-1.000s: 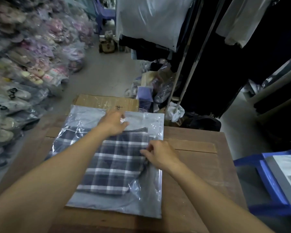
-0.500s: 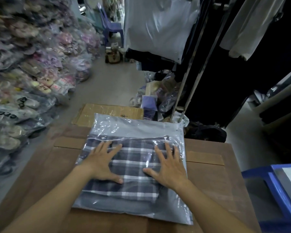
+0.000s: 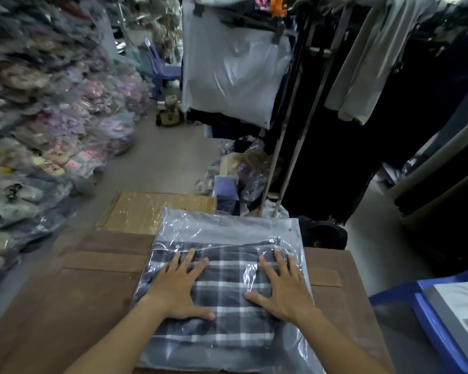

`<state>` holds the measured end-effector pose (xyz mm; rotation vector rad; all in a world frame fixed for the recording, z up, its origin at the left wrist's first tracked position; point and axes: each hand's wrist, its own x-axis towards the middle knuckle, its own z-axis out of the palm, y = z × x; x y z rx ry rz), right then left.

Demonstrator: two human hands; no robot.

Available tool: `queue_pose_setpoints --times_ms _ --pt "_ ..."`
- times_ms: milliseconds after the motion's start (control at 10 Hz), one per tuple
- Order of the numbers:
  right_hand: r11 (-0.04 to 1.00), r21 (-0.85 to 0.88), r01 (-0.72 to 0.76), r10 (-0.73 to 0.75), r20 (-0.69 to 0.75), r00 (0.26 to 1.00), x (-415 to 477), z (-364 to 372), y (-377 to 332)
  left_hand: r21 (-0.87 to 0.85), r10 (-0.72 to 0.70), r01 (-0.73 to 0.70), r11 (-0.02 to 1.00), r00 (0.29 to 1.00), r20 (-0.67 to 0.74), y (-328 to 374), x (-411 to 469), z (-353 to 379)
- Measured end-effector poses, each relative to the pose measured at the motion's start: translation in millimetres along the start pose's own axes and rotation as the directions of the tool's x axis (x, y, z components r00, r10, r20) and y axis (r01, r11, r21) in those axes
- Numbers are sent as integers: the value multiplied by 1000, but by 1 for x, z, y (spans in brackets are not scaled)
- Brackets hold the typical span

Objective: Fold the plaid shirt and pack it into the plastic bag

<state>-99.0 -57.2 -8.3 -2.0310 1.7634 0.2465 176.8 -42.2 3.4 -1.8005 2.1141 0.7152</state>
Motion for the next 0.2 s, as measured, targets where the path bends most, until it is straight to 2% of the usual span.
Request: queue_pose_setpoints --times_ms 100,200 --pt "999 39 29 -30 3 1000 -2 -19 -3 -81 8 -6 997 999 31 5 -7 -16" --pt "946 320 54 -16 -121 992 -3 -60 -15 -442 -11 -61 895 987 -159 11 -9 -39"
